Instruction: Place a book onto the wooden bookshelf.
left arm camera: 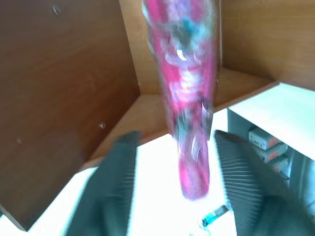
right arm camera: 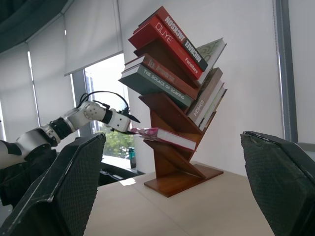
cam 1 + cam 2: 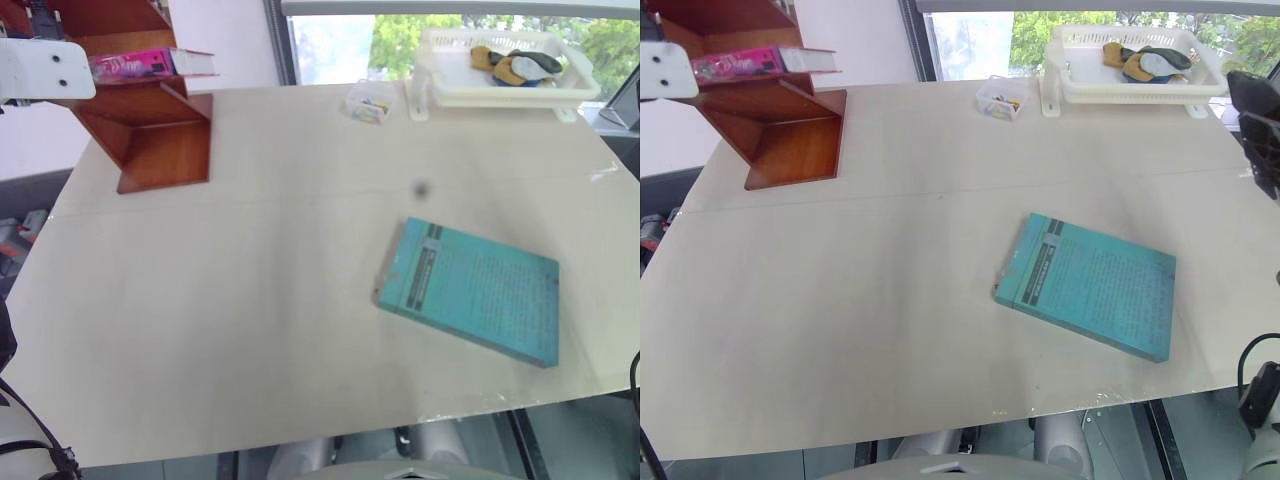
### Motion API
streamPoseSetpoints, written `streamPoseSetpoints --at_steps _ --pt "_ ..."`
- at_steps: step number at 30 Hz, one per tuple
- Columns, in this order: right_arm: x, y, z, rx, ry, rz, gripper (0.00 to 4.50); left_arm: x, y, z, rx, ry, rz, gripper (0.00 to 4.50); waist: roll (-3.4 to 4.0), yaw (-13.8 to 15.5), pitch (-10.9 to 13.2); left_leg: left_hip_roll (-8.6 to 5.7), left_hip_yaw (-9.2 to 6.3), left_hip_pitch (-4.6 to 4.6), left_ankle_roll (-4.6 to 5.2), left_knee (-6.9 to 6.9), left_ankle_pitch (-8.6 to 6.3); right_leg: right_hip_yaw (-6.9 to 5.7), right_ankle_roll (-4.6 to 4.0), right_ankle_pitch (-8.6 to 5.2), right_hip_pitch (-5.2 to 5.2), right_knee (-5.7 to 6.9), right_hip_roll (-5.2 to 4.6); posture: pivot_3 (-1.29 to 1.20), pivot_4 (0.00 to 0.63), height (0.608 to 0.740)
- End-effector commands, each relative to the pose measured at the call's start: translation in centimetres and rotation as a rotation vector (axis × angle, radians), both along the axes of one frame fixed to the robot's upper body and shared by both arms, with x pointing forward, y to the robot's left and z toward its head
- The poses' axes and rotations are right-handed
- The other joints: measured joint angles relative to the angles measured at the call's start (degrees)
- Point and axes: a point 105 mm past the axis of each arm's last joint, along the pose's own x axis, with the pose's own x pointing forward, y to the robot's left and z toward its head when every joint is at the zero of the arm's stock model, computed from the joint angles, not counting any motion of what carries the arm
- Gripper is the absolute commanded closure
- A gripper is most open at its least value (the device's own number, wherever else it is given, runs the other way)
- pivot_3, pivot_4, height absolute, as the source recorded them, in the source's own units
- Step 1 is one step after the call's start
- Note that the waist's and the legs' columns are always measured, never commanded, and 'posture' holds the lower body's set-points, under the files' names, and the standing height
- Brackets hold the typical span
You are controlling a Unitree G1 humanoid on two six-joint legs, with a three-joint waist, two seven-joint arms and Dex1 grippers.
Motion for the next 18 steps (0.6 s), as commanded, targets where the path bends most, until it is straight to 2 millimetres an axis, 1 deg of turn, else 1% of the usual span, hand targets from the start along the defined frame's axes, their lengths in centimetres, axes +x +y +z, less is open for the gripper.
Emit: streamPoseSetpoints --at_steps 1,2,6,14,18 --pt "-1.0 -0.1 1.1 -0.006 -0.067 -0.006 0.00 -1.0 1.1 1.4 0.003 -0.042 0.057 0.32 0.00 0.0 0.0 0.00 0.00 0.00 0.00 0.00 0.00 0.00 0.00 0.00 0.00 0.00 0.00 0.00 0.150 0.740" --pt "-1.0 -0.1 1.1 -0.006 -0.068 -0.006 0.00 -1.1 1.3 1.3 0.002 -0.037 0.069 0.03 0.00 0.0 0.0 0.00 0.00 0.00 0.00 0.01 0.00 0.00 0.00 0.00 0.00 0.01 0.00 0.00 0.150 0.740" --pt "-1.1 0.0 1.1 -0.005 -0.068 -0.007 0.00 -1.4 1.9 1.2 -0.002 -0.030 0.097 0.03 0.00 0.0 0.0 0.00 0.00 0.00 0.00 0.01 0.00 0.00 0.00 0.00 0.00 0.01 0.00 0.00 0.150 0.740" --pt "-1.0 -0.1 1.0 -0.003 -0.067 -0.005 0.00 -1.9 2.4 1.0 -0.013 -0.016 0.112 0.03 0.00 0.0 0.0 0.00 0.00 0.00 0.00 0.01 0.00 0.00 0.00 0.00 0.00 0.02 0.00 0.00 0.150 0.740" --pt "-1.0 -0.2 1.2 -0.005 -0.069 -0.006 0.00 -2.2 1.9 1.4 -0.042 -0.033 0.088 0.03 0.00 0.0 0.0 0.00 0.00 0.00 0.00 0.01 0.00 0.00 0.00 0.00 0.00 0.02 0.00 0.00 0.150 0.740"
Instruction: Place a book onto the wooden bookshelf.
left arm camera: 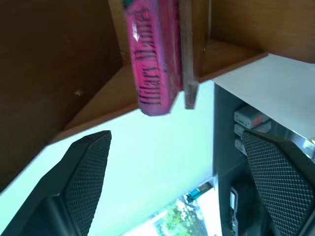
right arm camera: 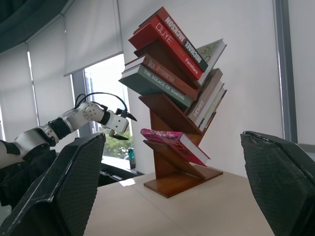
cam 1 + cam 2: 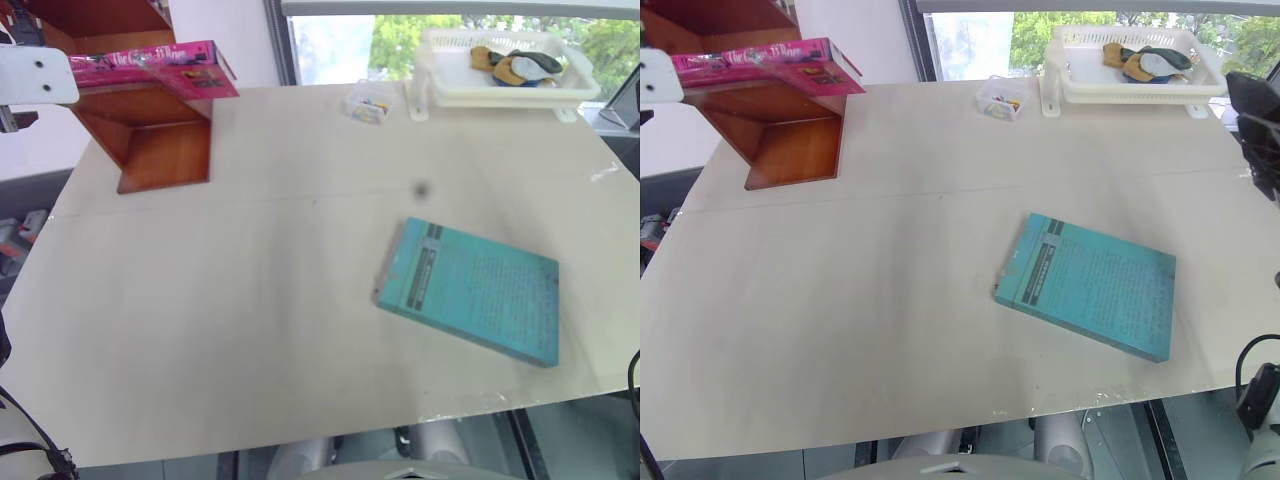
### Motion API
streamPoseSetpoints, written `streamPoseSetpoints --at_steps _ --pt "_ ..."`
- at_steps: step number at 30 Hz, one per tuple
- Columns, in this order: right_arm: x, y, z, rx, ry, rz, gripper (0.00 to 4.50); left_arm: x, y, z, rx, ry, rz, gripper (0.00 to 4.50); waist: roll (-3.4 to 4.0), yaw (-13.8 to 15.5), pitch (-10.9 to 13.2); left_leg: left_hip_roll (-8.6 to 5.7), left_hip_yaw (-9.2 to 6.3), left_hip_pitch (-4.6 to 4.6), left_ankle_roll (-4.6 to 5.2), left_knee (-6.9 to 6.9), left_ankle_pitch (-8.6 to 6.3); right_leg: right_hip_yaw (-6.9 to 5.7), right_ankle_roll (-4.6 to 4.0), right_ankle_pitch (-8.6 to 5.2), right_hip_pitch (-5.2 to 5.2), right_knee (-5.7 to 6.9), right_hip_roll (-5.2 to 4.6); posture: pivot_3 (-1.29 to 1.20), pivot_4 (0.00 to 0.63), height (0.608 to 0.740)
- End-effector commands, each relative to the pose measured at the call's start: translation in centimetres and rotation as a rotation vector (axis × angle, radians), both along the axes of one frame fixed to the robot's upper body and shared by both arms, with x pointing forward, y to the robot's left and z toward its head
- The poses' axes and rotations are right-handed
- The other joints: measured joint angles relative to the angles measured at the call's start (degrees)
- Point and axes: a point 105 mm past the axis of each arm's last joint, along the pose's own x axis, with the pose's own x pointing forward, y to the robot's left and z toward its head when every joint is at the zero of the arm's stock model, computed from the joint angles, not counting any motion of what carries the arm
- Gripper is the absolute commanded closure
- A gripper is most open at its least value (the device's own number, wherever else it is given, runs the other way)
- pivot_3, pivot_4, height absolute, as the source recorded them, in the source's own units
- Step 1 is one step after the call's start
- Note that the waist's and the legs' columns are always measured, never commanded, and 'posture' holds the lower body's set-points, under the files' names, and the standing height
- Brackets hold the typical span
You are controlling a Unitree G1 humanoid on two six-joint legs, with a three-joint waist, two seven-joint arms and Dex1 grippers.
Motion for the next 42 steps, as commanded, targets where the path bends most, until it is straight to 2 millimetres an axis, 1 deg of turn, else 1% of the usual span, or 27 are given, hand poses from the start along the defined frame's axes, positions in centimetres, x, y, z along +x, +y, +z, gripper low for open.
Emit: streamPoseSetpoints --at_steps 1,4,5,6,9,10,13,15,19,21,22,25,26,27,28,29,30,31,32,35,37,39,42 --pt "-0.9 -0.4 1.2 -0.001 -0.062 -0.008 0.00 -1.3 -0.1 2.3 -0.028 -0.081 -0.011 0.03 -0.01 0.0 0.0 0.00 0.00 0.00 0.00 0.01 0.00 0.00 0.00 0.00 0.00 0.00 0.00 0.00 0.150 0.740" --pt "-1.0 -0.6 1.1 -0.006 -0.058 -0.016 0.00 -1.0 -3.0 1.5 -0.221 -0.048 -0.143 0.03 0.01 0.0 0.0 0.00 -0.01 -0.01 0.00 0.03 0.00 0.00 0.00 0.00 0.00 0.02 -0.01 0.00 0.150 0.740" --pt "-1.1 -0.7 1.1 -0.007 -0.056 -0.018 0.00 -1.2 -4.0 1.2 -0.288 -0.027 -0.184 0.03 0.02 0.1 0.0 0.00 -0.02 -0.02 0.00 0.02 0.00 0.00 0.00 0.00 0.00 -0.01 -0.02 0.00 0.150 0.740" --pt "-1.1 -0.8 1.1 -0.008 -0.053 -0.020 0.00 -1.7 -4.4 1.4 -0.285 -0.014 -0.197 0.03 0.01 0.1 0.0 -0.01 -0.03 -0.01 0.00 0.03 0.00 -0.01 0.00 0.00 0.00 0.05 -0.06 0.00 0.150 0.740" --pt "-1.3 -1.1 1.0 -0.013 -0.042 -0.028 0.00 -2.9 -4.5 3.7 -0.285 -0.083 -0.214 0.03 0.01 0.0 0.0 -0.01 -0.08 -0.04 0.00 0.07 0.00 -0.06 0.00 0.00 0.00 0.02 -0.04 0.00 0.150 0.740" --pt "-1.3 -1.2 1.0 -0.013 -0.040 -0.029 0.00 -3.1 -4.6 4.1 -0.300 -0.100 -0.222 0.03 0.01 0.0 0.0 0.00 -0.07 -0.04 0.00 0.07 0.00 -0.05 0.00 0.00 0.00 0.01 -0.03 0.00 0.150 0.740" --pt "-1.5 -1.5 0.9 -0.023 -0.027 -0.034 0.00 -4.4 -4.0 5.6 -0.284 -0.138 -0.208 0.03 0.01 -0.3 0.0 0.00 -0.02 -0.02 0.00 0.07 0.00 -0.01 0.00 0.00 0.00 0.01 -0.02 0.00 0.150 0.740" --pt "-1.6 -1.8 1.0 -0.026 -0.024 -0.035 0.00 -5.0 -4.7 6.5 -0.331 -0.157 -0.255 0.03 0.02 -0.6 0.0 0.01 -0.01 -0.01 0.00 0.06 0.00 -0.01 0.00 0.00 0.00 0.01 -0.01 0.00 0.150 0.740" --pt "-1.6 -2.0 1.0 -0.037 -0.011 -0.031 0.00 -5.5 -7.0 7.6 -0.423 -0.182 -0.414 0.03 0.02 -0.7 0.0 0.00 -0.03 0.00 0.00 0.14 0.00 -0.04 0.00 0.00 0.05 0.02 -0.02 0.00 0.150 0.740" --pt "-1.6 -2.1 0.7 -0.059 0.012 -0.031 0.00 -5.3 -9.5 7.6 -0.555 -0.179 -0.564 0.03 0.03 -0.6 0.0 0.00 -0.02 0.00 0.00 0.20 0.00 -0.03 0.00 0.00 0.07 0.03 -0.02 0.00 0.150 0.740" --pt "-1.7 -2.2 0.6 -0.065 0.020 -0.032 0.00 -5.4 -10.8 7.2 -0.642 -0.157 -0.637 0.03 0.04 -0.5 0.0 0.00 -0.02 0.00 0.00 0.24 0.00 -0.03 0.00 0.00 0.07 0.02 -0.02 0.00 0.150 0.740" --pt "-2.0 -2.6 0.1 -0.091 0.053 -0.045 0.00 -5.9 -14.2 4.2 -0.854 -0.042 -0.799 0.03 0.18 -0.6 -0.1 0.01 -0.03 -0.02 0.02 0.45 -0.01 0.00 0.00 0.00 0.11 0.04 -0.03 0.00 0.150 0.740" --pt "-2.1 -2.8 -0.1 -0.102 0.067 -0.053 0.00 -6.1 -14.7 3.3 -0.907 -0.031 -0.824 0.03 0.24 -0.6 -0.2 0.01 -0.02 0.00 0.03 0.46 -0.02 0.02 0.00 0.00 0.12 0.04 -0.03 0.00 0.150 0.740" --pt "-2.1 -3.1 -0.9 -0.148 0.104 -0.081 0.00 -5.9 -14.8 0.8 -0.960 0.010 -0.795 0.03 0.23 -0.7 -0.2 0.02 -0.03 0.01 0.03 0.48 -0.02 0.03 0.00 0.00 0.12 0.07 -0.03 0.00 0.150 0.740" --pt "-2.1 -3.3 -1.5 -0.183 0.130 -0.099 0.00 -5.9 -14.8 -0.9 -0.994 0.035 -0.765 0.03 0.41 -0.8 -0.3 0.04 -0.02 0.02 0.03 0.49 -0.02 0.05 0.00 0.00 0.12 0.07 -0.02 0.00 0.150 0.740" --pt "-2.3 -3.6 -2.0 -0.205 0.155 -0.115 0.00 -6.2 -14.7 -3.4 -1.064 0.090 -0.721 0.03 0.43 -0.9 -0.3 0.06 0.00 0.01 0.03 0.46 -0.02 0.09 0.00 0.00 0.12 0.06 -0.03 0.00 0.150 0.740" --pt "-2.5 -3.9 -2.4 -0.217 0.174 -0.127 0.00 -6.5 -14.5 -5.5 -1.112 0.128 -0.678 0.03 0.50 -1.2 -0.3 0.06 0.00 0.04 0.03 0.46 -0.03 0.11 -0.01 -0.01 0.10 0.09 -0.04 0.00 0.150 0.740" --pt "-2.6 -4.1 -2.8 -0.231 0.190 -0.142 0.00 -6.7 -14.4 -6.9 -1.153 0.142 -0.653 0.03 0.50 -1.4 -0.3 0.13 0.07 0.08 0.02 0.37 -0.03 0.20 -0.01 -0.01 0.10 0.05 -0.06 0.00 0.150 0.740" --pt "-2.6 -4.3 -3.0 -0.243 0.201 -0.152 0.00 -6.9 -14.4 -7.8 -1.178 0.147 -0.636 0.03 0.48 -1.4 -0.3 0.15 0.10 0.07 0.02 0.34 -0.03 0.25 -0.02 -0.01 0.08 0.02 -0.07 0.00 0.150 0.740" --pt "-2.4 -5.0 -6.2 -0.366 0.306 -0.222 0.00 -7.1 -14.7 -11.7 -1.322 0.194 -0.587 0.03 0.40 -0.9 -0.3 0.20 0.14 0.09 0.00 0.40 -0.03 0.27 -0.03 0.00 0.11 -0.07 -0.06 0.00 0.150 0.740" --pt "-2.3 -5.4 -8.0 -0.425 0.359 -0.254 0.00 -7.1 -14.8 -13.9 -1.368 0.229 -0.542 0.03 0.38 -0.4 -0.3 0.18 0.21 0.40 0.00 0.36 -0.04 0.33 -0.03 0.00 0.41 -0.09 -0.12 0.00 0.150 0.740" --pt "-2.3 -5.9 -9.6 -0.477 0.398 -0.286 0.00 -7.1 -14.8 -15.4 -1.418 0.238 -0.504 0.03 0.37 0.3 -0.3 0.18 0.38 1.01 0.01 0.08 -0.05 0.48 -0.03 0.00 0.83 -0.20 -0.12 0.00 0.150 0.740" --pt "-2.3 -7.3 -11.5 -0.533 0.451 -0.363 0.00 -7.3 -14.9 -18.4 -1.485 0.264 -0.436 0.03 0.39 0.7 -0.4 0.18 0.39 1.15 0.00 -0.02 -0.04 0.48 -0.03 0.00 0.90 -0.20 -0.12 0.00 0.150 0.740"
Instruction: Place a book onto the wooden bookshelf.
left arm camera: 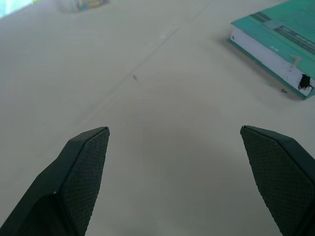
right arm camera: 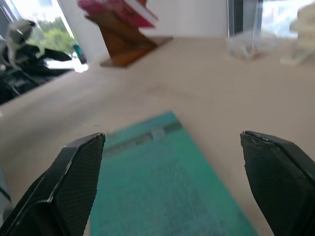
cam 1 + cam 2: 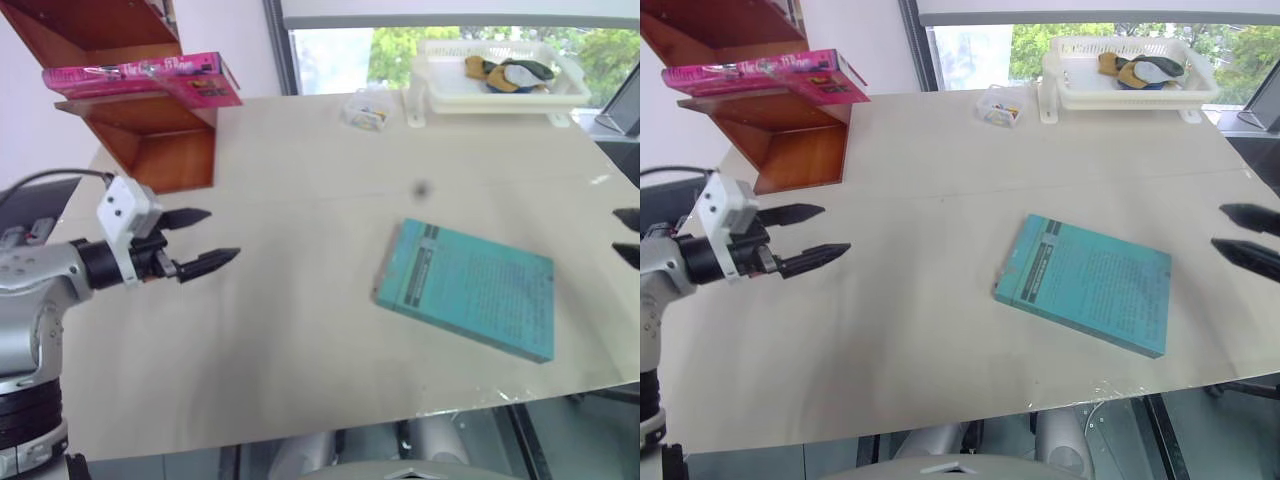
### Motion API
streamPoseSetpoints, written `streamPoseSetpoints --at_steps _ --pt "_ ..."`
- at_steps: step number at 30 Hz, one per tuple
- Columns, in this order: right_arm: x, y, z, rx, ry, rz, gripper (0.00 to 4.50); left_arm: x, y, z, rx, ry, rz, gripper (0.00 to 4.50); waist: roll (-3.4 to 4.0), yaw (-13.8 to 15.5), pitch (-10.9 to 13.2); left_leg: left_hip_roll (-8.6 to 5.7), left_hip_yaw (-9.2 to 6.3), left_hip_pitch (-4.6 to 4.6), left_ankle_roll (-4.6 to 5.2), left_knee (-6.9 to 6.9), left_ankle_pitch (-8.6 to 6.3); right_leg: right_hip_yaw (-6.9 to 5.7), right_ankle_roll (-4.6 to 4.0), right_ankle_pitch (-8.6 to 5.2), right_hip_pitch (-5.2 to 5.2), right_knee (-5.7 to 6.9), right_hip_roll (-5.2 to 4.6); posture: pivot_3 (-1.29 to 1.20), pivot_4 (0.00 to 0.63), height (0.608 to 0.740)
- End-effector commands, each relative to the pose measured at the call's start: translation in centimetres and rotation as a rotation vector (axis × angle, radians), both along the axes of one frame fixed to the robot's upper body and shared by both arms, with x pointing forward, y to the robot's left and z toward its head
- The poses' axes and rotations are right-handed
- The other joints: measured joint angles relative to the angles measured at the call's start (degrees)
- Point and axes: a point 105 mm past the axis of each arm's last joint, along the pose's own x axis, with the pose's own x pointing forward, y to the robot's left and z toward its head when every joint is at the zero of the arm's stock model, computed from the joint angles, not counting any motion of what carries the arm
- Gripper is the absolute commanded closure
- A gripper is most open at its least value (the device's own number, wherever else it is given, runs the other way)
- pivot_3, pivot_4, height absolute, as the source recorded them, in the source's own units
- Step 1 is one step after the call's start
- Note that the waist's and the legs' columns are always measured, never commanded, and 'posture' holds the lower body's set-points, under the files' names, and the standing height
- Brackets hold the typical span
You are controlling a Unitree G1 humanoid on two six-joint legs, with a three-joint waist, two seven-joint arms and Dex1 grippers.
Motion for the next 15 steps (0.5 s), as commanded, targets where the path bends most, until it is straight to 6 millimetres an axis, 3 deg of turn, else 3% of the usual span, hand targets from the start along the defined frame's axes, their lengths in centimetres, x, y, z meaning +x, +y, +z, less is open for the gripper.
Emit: streamPoseSetpoints --at_steps 1,4,9,15 --pt "-0.3 -1.6 -1.3 -0.091 0.012 -0.066 0.00 -0.5 -0.4 -2.5 -0.019 0.043 0.013 0.03 0.06 0.1 0.0 0.00 0.00 0.02 0.00 -0.03 0.00 0.01 0.00 0.00 0.00 0.00 0.00 0.00 0.150 0.740" --pt "-0.8 -2.9 -2.3 -0.118 0.036 -0.121 0.00 -0.9 -0.6 -3.8 -0.048 0.071 0.032 0.03 0.07 0.1 -0.1 0.01 0.04 -0.01 0.00 -0.11 0.00 0.10 -0.02 -0.01 -0.06 -0.07 0.00 0.00 0.150 0.740" --pt "-1.5 -5.1 -2.4 -0.143 0.052 -0.206 0.00 -1.6 -0.3 -5.6 -0.044 0.110 0.057 0.03 0.13 0.0 -0.1 0.02 0.06 -0.06 -0.01 -0.15 0.00 0.16 -0.02 -0.01 -0.10 -0.14 -0.01 0.00 0.150 0.740" --pt "-1.9 -5.8 -2.7 -0.154 0.070 -0.245 0.00 -2.2 -0.1 -5.8 -0.031 0.117 0.048 0.03 0.18 -0.1 -0.1 0.05 0.08 -0.03 -0.01 -0.20 0.00 0.25 -0.02 -0.01 -0.08 -0.16 0.00 0.00 0.150 0.740"
